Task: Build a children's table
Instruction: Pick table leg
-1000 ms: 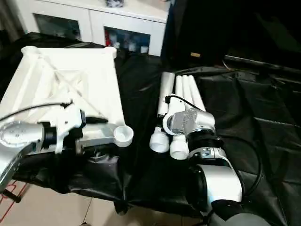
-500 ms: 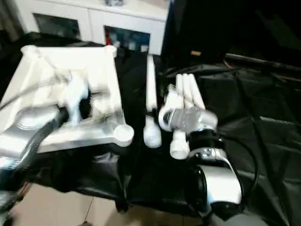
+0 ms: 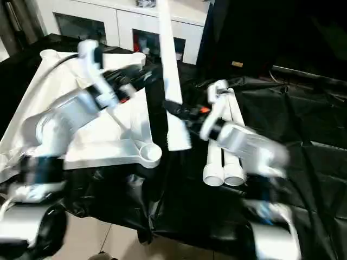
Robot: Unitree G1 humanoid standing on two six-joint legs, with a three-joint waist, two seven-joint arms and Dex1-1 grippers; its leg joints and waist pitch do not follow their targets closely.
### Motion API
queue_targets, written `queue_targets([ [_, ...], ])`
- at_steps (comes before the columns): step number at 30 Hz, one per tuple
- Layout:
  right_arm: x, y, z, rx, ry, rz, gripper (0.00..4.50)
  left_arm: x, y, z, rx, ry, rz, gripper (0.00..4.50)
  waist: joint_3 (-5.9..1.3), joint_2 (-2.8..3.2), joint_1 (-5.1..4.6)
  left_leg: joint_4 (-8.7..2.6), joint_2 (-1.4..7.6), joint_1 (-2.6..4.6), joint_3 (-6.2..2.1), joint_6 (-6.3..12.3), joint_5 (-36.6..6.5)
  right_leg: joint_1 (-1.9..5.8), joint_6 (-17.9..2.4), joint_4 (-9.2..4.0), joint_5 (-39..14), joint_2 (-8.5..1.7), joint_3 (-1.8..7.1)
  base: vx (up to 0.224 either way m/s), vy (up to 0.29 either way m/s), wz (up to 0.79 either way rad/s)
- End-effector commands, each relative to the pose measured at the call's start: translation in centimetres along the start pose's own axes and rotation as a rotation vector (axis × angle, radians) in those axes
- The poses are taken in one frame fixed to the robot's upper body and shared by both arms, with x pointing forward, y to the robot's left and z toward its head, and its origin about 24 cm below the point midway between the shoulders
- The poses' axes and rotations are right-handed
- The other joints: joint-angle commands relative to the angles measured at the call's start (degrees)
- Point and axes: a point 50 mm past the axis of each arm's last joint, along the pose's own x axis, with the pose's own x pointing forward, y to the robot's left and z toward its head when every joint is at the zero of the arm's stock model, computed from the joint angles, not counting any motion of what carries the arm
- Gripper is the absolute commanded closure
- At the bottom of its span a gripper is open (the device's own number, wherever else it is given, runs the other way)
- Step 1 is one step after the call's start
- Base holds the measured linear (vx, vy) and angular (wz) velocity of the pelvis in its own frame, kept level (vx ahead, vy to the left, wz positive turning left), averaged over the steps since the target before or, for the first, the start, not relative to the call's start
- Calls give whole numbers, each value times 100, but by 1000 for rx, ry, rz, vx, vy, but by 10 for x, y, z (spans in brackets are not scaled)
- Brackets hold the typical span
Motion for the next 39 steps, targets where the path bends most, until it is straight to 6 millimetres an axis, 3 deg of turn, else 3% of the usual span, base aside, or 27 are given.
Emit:
queue_targets([
  [1,-2,8,3,-31,6,53,266,6,-10,4,-54,-2,-59,0,-409,48,31,-355,199,-10,-43,189,19,423,-1574,-371,499,-412,221,0,0,0],
  [6,-5,15,-1,-50,31,90,266,8,-27,5,-115,-6,-157,0,-405,48,35,-356,206,0,-47,163,18,406,-1569,-389,407,-400,217,0,0,0],
  [11,-2,20,-5,-74,70,110,266,10,-29,1,-117,5,-149,0,-393,28,27,-362,210,-7,-49,208,41,406,-1465,-405,336,-397,220,0,0,0],
  [12,-2,20,-5,-77,73,109,266,11,-28,1,-110,2,-132,27,-395,25,29,-361,209,-7,-51,207,55,405,-1453,-407,327,-400,218,0,0,0],
  [16,1,21,-6,-81,80,117,266,10,-28,4,-122,-19,-123,37,-387,12,25,-365,211,-9,-52,165,-5,399,-1403,-419,171,-403,221,0,0,0],
  [17,2,22,-7,-80,80,120,266,10,-29,5,-132,-24,-131,65,-385,16,27,-370,214,-6,-55,162,-5,396,-1400,-420,164,-405,220,0,0,0],
  [18,2,23,-7,-79,83,127,266,9,-30,6,-141,-26,-148,65,-383,8,29,-368,206,-11,-51,156,2,397,-1389,-422,150,-405,221,0,0,0],
  [39,5,22,-6,-97,83,105,266,6,-24,6,-139,-24,-114,244,-379,56,15,-385,210,-12,-64,69,-32,392,-1324,-426,186,-397,219,0,0,0],
])
